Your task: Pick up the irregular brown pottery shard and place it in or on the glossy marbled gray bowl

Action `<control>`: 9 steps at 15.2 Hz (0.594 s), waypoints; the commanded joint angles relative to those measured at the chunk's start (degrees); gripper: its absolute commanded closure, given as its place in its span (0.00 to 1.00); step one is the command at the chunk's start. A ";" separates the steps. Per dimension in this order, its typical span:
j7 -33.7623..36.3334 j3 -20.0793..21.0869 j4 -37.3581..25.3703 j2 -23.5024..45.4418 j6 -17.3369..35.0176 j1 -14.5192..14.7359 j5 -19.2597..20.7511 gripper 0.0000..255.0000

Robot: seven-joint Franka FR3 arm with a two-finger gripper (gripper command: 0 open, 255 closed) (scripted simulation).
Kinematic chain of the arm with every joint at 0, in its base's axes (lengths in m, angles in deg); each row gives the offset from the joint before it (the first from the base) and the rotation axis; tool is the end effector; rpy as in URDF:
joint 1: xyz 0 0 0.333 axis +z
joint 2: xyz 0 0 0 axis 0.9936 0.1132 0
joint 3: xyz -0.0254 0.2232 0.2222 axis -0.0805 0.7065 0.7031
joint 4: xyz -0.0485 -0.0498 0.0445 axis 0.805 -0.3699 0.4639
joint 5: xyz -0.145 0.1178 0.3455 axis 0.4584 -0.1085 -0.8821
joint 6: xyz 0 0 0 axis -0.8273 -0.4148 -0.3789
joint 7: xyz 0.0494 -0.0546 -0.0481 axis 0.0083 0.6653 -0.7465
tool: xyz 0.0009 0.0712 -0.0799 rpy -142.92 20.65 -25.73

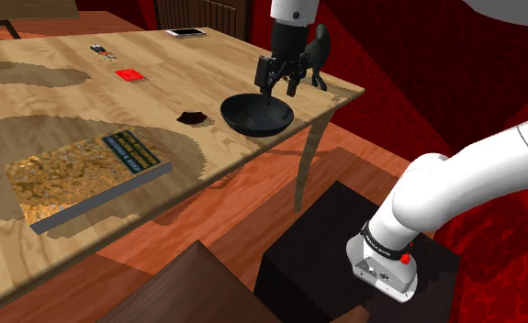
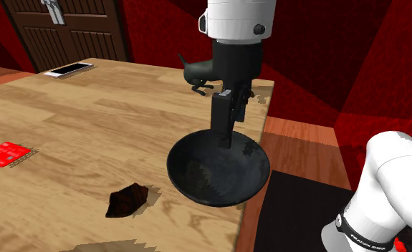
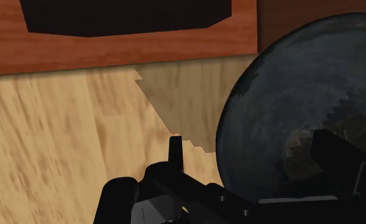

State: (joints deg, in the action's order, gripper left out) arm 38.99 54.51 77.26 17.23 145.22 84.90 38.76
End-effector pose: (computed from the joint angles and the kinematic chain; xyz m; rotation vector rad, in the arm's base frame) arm 0.3791 0.1381 0.6048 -3.1243 0.0662 0.0419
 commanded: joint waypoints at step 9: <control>9.85 9.86 -17.30 19.41 3.77 1.81 5.64 0.00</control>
State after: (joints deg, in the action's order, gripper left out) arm 47.76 63.42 61.65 34.51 148.50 86.46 43.46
